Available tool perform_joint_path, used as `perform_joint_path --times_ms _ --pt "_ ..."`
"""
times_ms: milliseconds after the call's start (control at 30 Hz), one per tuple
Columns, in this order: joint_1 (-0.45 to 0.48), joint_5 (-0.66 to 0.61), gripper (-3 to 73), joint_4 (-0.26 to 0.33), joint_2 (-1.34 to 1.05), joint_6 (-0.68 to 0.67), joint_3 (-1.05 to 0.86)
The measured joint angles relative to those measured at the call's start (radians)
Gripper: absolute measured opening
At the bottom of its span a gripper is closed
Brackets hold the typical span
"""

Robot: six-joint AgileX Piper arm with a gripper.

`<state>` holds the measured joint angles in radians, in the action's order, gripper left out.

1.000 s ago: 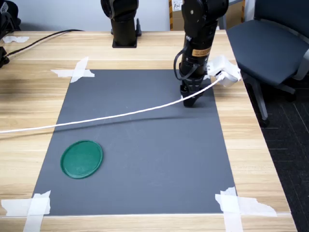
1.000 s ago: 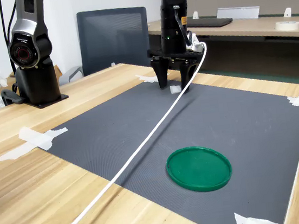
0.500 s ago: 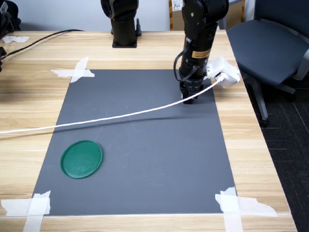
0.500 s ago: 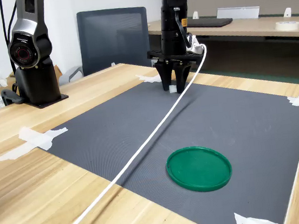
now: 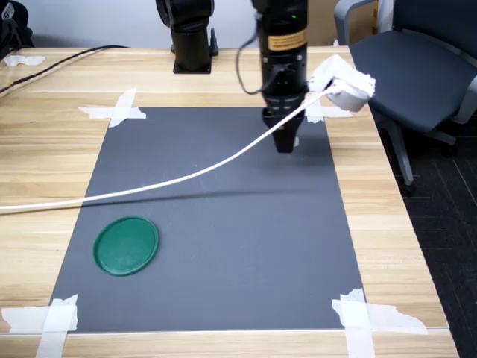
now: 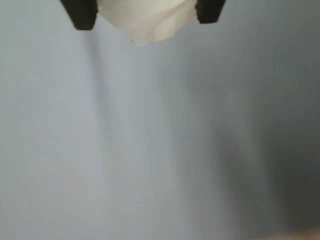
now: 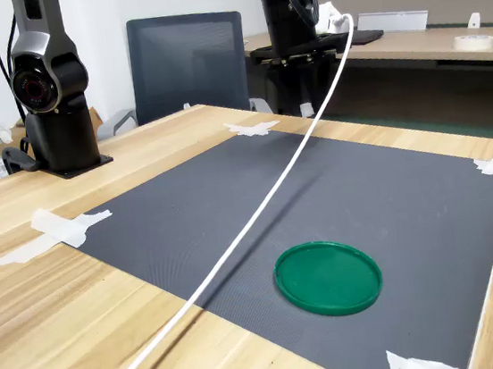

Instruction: Grasp a white terminal and put it in the green lid.

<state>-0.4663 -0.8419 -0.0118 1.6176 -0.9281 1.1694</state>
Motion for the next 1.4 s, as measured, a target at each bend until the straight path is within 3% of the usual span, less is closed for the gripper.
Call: perform_joint_path --times_ms 233,533,933,1133,1400 --pt "0.192 -0.076 34.9 0.054 -0.003 -0.100 0.129" --pt "0.378 -0.149 34.9 0.139 -0.003 -0.134 0.273" --pt "0.622 -0.186 34.9 0.147 0.083 -0.156 0.331" --pt "0.683 -0.186 34.9 0.141 0.156 -0.156 0.331" --pt "0.670 -0.167 34.9 0.125 0.264 -0.094 0.331"
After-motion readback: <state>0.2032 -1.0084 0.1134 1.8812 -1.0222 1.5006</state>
